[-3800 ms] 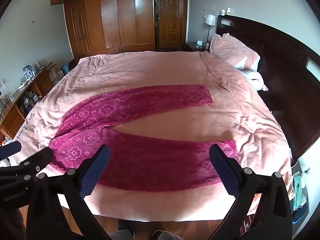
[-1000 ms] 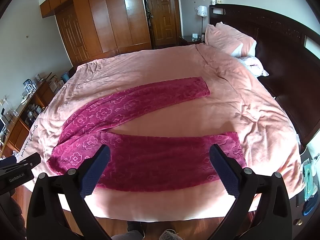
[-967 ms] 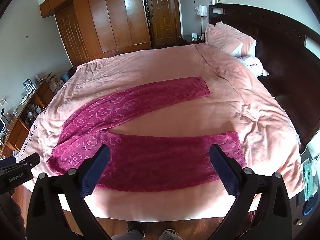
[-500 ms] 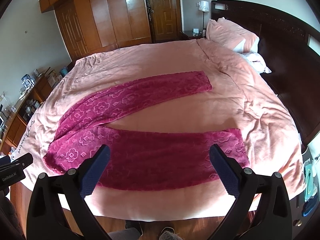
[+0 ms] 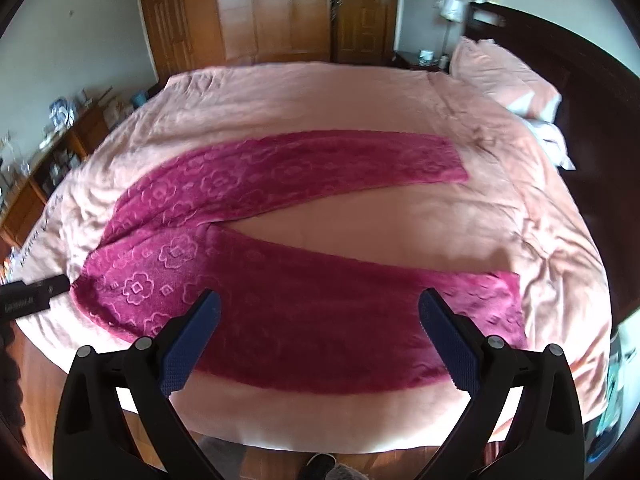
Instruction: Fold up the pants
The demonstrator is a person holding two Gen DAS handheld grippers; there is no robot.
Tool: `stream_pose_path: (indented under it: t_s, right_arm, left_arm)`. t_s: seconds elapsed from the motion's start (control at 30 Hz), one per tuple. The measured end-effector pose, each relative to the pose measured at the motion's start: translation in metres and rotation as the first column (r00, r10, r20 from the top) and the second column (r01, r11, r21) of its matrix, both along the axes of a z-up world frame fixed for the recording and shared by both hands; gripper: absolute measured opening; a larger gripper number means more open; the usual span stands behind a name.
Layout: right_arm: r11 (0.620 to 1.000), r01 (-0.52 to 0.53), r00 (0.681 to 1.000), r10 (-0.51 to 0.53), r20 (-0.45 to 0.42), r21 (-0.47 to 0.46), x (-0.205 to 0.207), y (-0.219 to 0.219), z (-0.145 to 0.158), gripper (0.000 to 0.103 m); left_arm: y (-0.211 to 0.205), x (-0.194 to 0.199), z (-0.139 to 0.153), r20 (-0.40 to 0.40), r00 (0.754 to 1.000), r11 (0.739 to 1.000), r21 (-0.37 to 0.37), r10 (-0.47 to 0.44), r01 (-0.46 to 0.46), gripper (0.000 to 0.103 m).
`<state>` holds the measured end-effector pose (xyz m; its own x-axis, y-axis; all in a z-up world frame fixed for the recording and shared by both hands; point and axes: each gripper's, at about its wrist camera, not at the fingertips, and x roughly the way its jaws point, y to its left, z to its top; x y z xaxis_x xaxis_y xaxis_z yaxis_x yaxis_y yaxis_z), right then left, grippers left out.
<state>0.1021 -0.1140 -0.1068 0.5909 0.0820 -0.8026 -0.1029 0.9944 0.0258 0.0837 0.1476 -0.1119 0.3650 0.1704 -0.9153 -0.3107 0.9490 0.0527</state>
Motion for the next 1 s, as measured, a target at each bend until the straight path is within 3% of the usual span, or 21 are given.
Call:
stream_pose_path:
  t_s: [0.2, 0.37, 0.5, 0.77, 1.0]
  right_arm:
    - [0.993, -0.12, 0.985, 0.117, -0.125, -0.018, 0.075, 0.084, -0.035, 0.1]
    - [0.963, -0.268, 0.944, 0.271, -0.189, 0.041, 0.148, 0.179, -0.057, 0.1]
    - [0.932, -0.361, 0.909, 0.36, -0.211, 0.037, 0.192, 0.251, -0.068, 0.1]
    - [0.834, -0.545, 0.799, 0.549, -0.243, 0.093, 0.269, 0.397, -0.1, 0.1]
    - [0.752, -0.656, 0.71, 0.645, -0.282, 0.069, 0.31, 0.504, -0.137, 0.1]
  left_arm:
    - [0.075, 0.048, -0.045, -0.049, 0.998, 0.998, -0.041, 0.043, -0.045, 0.098]
    - [0.128, 0.069, -0.083, -0.09, 0.994, 0.997, -0.046, 0.064, -0.069, 0.098]
    - [0.167, 0.08, -0.113, -0.133, 0.986, 0.989, -0.097, 0.095, -0.109, 0.098]
    - [0.209, 0.087, -0.15, -0.162, 0.976, 0.972, -0.159, 0.146, -0.172, 0.098]
    - [0.234, 0.09, -0.177, -0.187, 0.966, 0.96, -0.182, 0.18, -0.214, 0.098]
